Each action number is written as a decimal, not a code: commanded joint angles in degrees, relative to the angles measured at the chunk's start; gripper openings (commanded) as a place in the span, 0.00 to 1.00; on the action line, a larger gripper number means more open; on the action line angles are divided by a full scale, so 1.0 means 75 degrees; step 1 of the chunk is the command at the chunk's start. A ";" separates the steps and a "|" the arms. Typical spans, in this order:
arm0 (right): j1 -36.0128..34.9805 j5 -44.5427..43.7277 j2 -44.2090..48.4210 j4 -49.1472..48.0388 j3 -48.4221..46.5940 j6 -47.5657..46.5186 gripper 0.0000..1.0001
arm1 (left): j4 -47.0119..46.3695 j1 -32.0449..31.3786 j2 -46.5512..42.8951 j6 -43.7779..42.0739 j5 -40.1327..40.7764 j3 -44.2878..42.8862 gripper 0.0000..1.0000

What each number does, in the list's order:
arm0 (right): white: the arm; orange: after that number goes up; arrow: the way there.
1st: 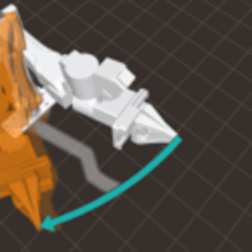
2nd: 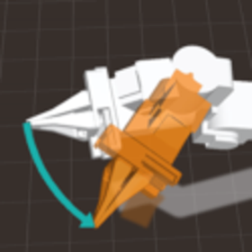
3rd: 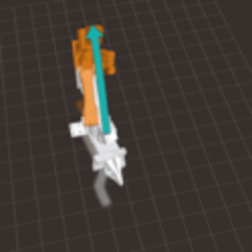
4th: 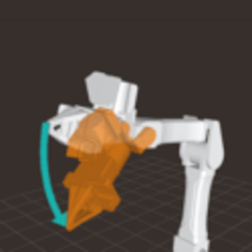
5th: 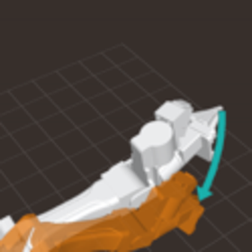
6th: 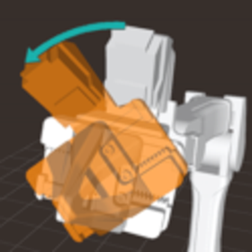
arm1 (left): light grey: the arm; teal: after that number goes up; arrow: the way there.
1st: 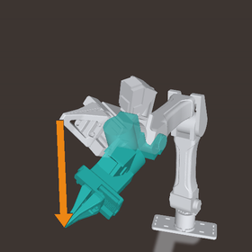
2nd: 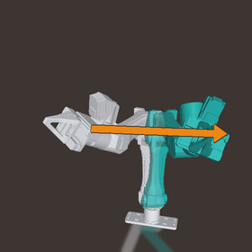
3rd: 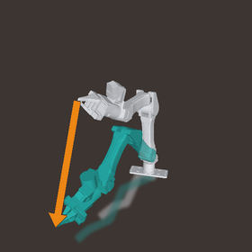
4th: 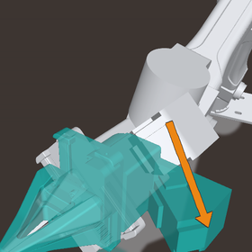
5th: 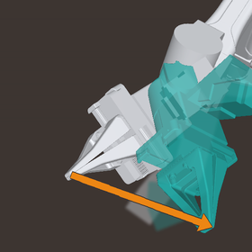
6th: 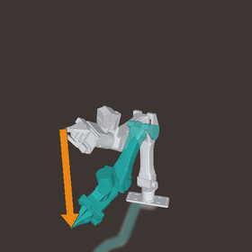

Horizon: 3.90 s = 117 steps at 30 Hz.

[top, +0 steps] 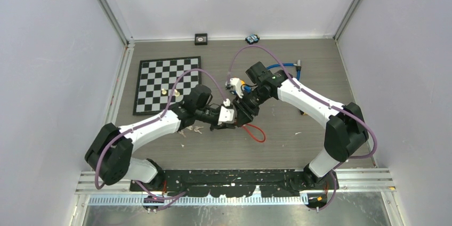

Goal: Unlock with the key
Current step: Unlock the lock.

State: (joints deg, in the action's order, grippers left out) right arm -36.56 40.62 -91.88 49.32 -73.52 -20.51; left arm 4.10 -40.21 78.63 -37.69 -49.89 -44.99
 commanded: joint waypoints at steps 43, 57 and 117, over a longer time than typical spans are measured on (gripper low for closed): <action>-0.0083 0.0734 0.0455 -0.0455 0.0171 -0.0854 0.00 | -0.1139 0.0910 -0.0202 0.0809 -0.1301 -0.0218 0.30; -0.0095 0.0716 0.0430 -0.0462 0.0117 -0.0820 0.00 | -0.1020 0.0908 0.0019 0.0744 -0.1711 -0.0215 0.11; -0.0140 -0.0455 0.0067 -0.1168 -0.0063 -0.0243 0.00 | -0.1241 -0.0091 -0.0448 0.0244 -0.2185 0.0571 0.04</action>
State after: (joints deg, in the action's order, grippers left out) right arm -38.28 43.29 -93.06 51.99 -72.07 -22.33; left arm -0.73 -38.28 75.44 -44.01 -59.61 -41.43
